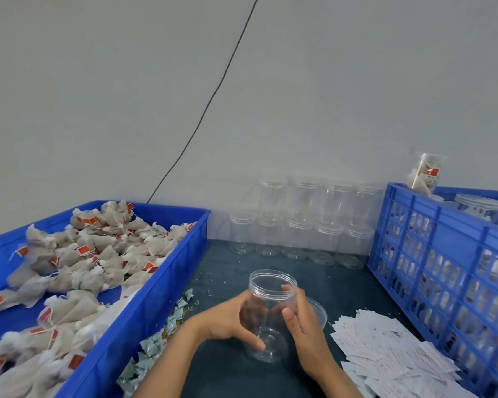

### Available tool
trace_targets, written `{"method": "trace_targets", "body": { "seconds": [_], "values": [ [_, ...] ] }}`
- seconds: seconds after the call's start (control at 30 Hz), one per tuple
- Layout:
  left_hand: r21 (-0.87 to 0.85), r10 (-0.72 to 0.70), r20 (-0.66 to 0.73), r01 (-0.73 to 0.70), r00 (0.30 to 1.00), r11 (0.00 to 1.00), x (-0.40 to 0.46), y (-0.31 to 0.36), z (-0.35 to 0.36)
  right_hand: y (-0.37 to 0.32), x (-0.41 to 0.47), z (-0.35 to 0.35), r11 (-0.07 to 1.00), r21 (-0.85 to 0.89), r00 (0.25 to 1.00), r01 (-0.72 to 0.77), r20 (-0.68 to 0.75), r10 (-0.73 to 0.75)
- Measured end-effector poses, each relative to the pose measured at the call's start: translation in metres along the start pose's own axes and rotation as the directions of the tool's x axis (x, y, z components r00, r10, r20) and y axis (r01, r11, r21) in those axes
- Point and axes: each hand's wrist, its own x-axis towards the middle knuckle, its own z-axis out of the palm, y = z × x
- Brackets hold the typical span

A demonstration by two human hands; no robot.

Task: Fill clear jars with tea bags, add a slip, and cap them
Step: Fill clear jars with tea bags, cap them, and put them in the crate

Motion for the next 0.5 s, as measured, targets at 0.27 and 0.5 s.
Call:
{"method": "trace_targets", "body": {
  "seconds": [0.27,0.5],
  "values": [
    [0.117,-0.042,-0.093,0.053,0.995,0.992,-0.004,0.008,0.011,-0.005,0.005,0.001,0.964,0.225,0.99,-0.139,0.033,0.135],
    [0.514,-0.341,-0.136,0.36,0.93,0.778,-0.006,0.048,-0.015,-0.031,0.051,-0.012,0.888,0.375,0.919,-0.264,-0.181,0.35]
  ]
}}
